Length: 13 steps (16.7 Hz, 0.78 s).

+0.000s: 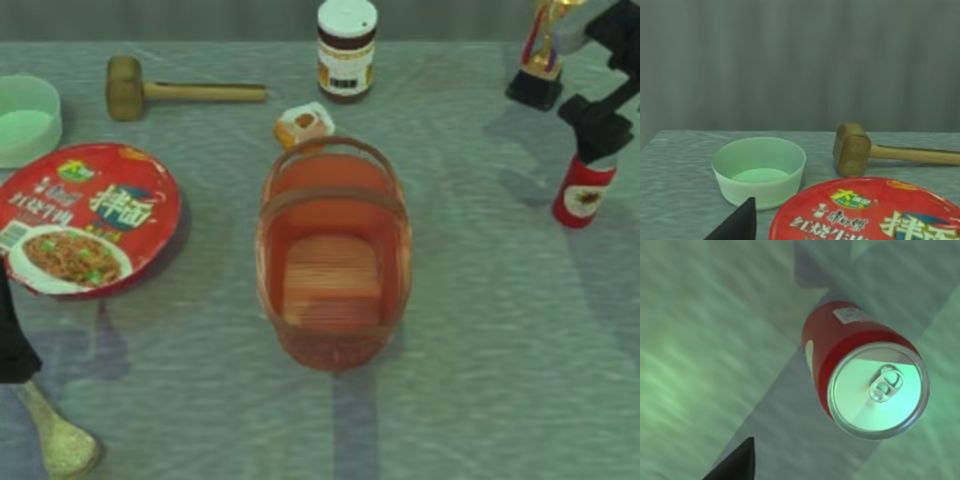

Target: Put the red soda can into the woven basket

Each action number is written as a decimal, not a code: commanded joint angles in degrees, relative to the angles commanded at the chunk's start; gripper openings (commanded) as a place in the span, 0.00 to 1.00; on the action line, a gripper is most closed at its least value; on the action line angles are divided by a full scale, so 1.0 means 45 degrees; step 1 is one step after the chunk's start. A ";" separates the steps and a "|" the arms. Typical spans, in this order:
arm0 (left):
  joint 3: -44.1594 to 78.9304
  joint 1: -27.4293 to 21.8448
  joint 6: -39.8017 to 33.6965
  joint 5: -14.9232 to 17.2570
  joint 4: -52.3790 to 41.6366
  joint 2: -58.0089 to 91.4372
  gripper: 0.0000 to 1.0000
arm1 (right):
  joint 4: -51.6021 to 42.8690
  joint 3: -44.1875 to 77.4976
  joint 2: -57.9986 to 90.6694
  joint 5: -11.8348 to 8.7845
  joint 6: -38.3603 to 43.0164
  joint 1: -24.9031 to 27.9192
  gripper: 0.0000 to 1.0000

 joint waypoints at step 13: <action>0.0000 0.0000 0.0000 0.0000 0.0000 0.0000 1.00 | -0.0770 0.1486 0.2290 -0.0011 -0.0618 0.0113 1.00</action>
